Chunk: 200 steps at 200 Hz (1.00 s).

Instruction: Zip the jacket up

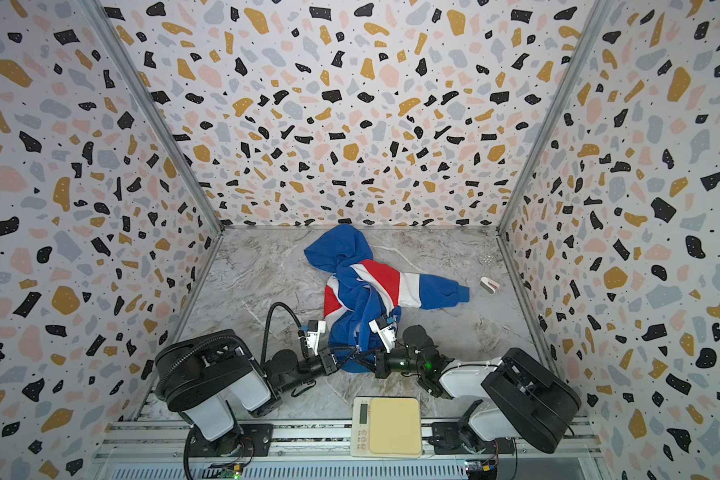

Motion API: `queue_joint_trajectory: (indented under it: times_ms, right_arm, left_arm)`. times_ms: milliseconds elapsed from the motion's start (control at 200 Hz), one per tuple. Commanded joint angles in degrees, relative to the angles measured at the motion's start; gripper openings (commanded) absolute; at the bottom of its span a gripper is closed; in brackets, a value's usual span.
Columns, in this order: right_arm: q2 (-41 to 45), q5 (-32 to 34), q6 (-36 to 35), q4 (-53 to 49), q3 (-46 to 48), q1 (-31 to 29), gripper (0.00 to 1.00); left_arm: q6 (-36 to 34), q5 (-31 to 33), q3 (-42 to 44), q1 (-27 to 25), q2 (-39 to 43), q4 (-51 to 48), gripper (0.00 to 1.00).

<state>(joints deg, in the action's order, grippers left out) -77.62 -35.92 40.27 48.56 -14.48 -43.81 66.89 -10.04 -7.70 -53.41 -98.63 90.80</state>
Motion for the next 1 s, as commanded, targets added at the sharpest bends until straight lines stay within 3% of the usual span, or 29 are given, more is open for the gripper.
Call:
queue_joint_trajectory:
  times_ms: [0, 656, 996]
  right_arm:
    - [2.3, 1.8, 1.4, -1.7, -2.7, 0.6, 0.0]
    - [5.6, 2.9, 8.6, -1.1, -6.4, 5.3, 0.0]
    - [5.2, 4.0, 10.9, -0.2, -9.2, 7.7, 0.0]
  left_arm:
    - [-1.2, -0.9, 1.0, -0.5, -0.8, 11.2, 0.0]
    - [-3.3, -0.3, 1.2, -2.3, -4.2, 11.3, 0.0]
    - [-4.0, 1.1, 5.4, -3.3, -5.9, 13.2, 0.0]
